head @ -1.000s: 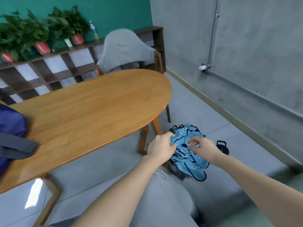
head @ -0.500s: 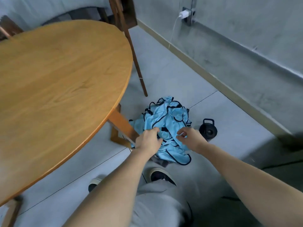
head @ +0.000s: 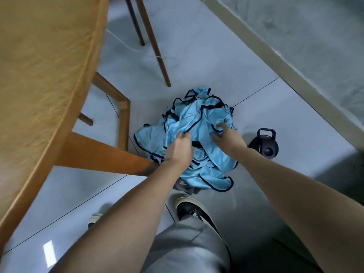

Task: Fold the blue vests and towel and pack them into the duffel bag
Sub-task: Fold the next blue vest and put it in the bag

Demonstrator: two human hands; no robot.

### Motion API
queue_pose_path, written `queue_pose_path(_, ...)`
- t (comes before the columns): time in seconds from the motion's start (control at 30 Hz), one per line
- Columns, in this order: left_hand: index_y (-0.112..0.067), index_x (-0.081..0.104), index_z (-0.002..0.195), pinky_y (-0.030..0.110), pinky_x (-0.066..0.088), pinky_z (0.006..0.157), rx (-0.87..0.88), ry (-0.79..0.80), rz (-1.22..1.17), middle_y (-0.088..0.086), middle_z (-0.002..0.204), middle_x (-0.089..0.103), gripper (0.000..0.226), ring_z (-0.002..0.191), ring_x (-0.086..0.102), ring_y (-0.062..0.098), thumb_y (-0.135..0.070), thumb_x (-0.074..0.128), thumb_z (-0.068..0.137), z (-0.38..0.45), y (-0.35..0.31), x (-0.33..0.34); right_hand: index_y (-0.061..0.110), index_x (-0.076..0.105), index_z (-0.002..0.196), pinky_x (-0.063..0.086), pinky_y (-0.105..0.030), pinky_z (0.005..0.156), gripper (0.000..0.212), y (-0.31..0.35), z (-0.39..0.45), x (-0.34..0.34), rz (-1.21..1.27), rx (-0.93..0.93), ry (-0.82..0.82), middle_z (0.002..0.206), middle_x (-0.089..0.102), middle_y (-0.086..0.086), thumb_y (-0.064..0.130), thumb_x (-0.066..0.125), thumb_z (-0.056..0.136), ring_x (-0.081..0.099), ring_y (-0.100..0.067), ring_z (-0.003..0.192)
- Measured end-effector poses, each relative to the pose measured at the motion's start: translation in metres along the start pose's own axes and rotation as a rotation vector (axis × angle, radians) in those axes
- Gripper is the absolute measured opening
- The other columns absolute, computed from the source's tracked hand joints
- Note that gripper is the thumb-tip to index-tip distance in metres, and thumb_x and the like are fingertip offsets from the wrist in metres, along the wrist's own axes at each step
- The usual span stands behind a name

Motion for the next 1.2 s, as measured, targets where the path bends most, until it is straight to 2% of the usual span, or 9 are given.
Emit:
queue_pose_path(0.13, -0.014, 0.037, 0.147, 0.048, 0.055, 0.087, -0.078, -0.032, -0.073, 0.014, 0.148, 0.037, 0.051, 0.107, 0.062, 0.033, -0.015, 0.056, 0.100, 0.015, 0.008, 0.008, 0.030, 0.052, 0.131, 0.062, -0.046, 0.071, 0.038, -0.006, 0.016, 0.010, 0.023, 0.006, 0.013, 0.089, 0.071, -0.001, 0.046, 0.057, 0.097, 0.070, -0.022, 0.072)
queue_pose_path(0.23, -0.014, 0.031, 0.148, 0.043, 0.051, 0.075, -0.130, -0.036, -0.122, 0.017, 0.132, 0.047, 0.055, 0.100, 0.060, 0.033, -0.009, 0.056, 0.098, 0.017, 0.019, 0.015, 0.028, 0.063, 0.109, 0.063, -0.046, 0.072, 0.016, -0.010, 0.019, 0.008, 0.093, 0.052, 0.007, 0.076, 0.073, -0.002, 0.027, 0.056, 0.095, 0.072, -0.024, 0.067)
queue_pose_path(0.33, -0.010, 0.041, 0.145, 0.042, 0.052, 0.079, -0.172, -0.060, -0.206, 0.015, 0.115, 0.059, 0.050, 0.094, 0.059, 0.030, -0.002, 0.051, 0.097, 0.016, 0.029, 0.011, 0.026, 0.063, 0.093, 0.062, -0.046, 0.074, 0.015, -0.008, 0.016, 0.003, 0.177, 0.066, 0.010, 0.070, 0.074, -0.003, 0.017, 0.051, 0.093, 0.073, -0.023, 0.064)
queue_pose_path(0.47, -0.007, 0.064, 0.129, 0.035, 0.054, 0.091, -0.176, -0.128, -0.332, 0.014, 0.117, 0.068, 0.031, 0.102, 0.066, 0.028, -0.012, 0.058, 0.099, 0.013, 0.030, -0.008, 0.015, 0.057, 0.098, 0.059, -0.043, 0.072, 0.013, 0.001, 0.001, -0.004, 0.297, 0.051, 0.055, 0.078, 0.075, -0.002, 0.016, 0.044, 0.100, 0.073, -0.016, 0.059)
queue_pose_path(0.6, -0.006, 0.070, 0.119, 0.029, 0.052, 0.087, -0.129, -0.192, -0.385, 0.011, 0.113, 0.071, 0.024, 0.098, 0.067, 0.024, -0.014, 0.061, 0.097, -0.004, 0.014, -0.038, 0.012, 0.055, 0.100, 0.058, -0.036, 0.064, 0.010, 0.012, -0.024, -0.025, 0.426, 0.039, 0.029, 0.083, 0.075, -0.009, 0.014, 0.045, 0.102, 0.074, -0.020, 0.062)
queue_pose_path(0.73, -0.012, 0.072, 0.111, 0.029, 0.052, 0.069, -0.077, -0.268, -0.399, 0.007, 0.099, 0.072, 0.018, 0.075, 0.065, 0.016, -0.015, 0.063, 0.096, -0.038, -0.010, -0.077, 0.011, 0.057, 0.092, 0.059, -0.035, 0.063, 0.008, 0.034, -0.062, -0.066, 0.442, -0.039, -0.024, 0.084, 0.075, -0.010, 0.014, 0.054, 0.099, 0.072, -0.014, 0.066)
queue_pose_path(0.83, -0.017, 0.073, 0.107, 0.029, 0.050, 0.066, -0.016, -0.355, -0.417, 0.003, 0.099, 0.069, 0.015, 0.079, 0.065, 0.017, -0.017, 0.064, 0.095, -0.076, -0.030, -0.112, 0.012, 0.059, 0.093, 0.054, -0.028, 0.051, 0.007, 0.053, -0.097, -0.102, 0.410, -0.085, -0.076, 0.081, 0.076, -0.006, 0.016, 0.054, 0.097, 0.068, -0.007, 0.055)
queue_pose_path(1.0, -0.021, 0.074, 0.108, 0.022, 0.043, 0.072, 0.137, -0.493, -0.385, -0.003, 0.103, 0.065, 0.018, 0.079, 0.058, 0.011, -0.017, 0.064, 0.095, -0.150, -0.072, -0.179, 0.014, 0.060, 0.092, 0.061, -0.041, 0.068, 0.005, 0.084, -0.159, -0.163, 0.403, -0.163, -0.134, 0.079, 0.077, -0.002, 0.017, 0.056, 0.093, 0.075, -0.021, 0.074)
queue_pose_path(1.2, -0.018, 0.076, 0.100, 0.026, 0.049, 0.078, 0.256, -0.625, -0.420, 0.000, 0.095, 0.063, 0.020, 0.086, 0.063, 0.018, -0.008, 0.061, 0.091, -0.237, -0.118, -0.275, 0.007, 0.061, 0.089, 0.059, -0.038, 0.063, 0.004, 0.143, -0.259, -0.245, 0.463, -0.318, -0.249, 0.077, 0.077, -0.006, 0.011, 0.060, 0.088, 0.075, -0.025, 0.075)
Point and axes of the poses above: each hand's wrist, its own z-axis towards the middle knuckle, its own x-axis out of the palm, y = z × x, the point moved 9 cm from there along z, towards the middle knuckle
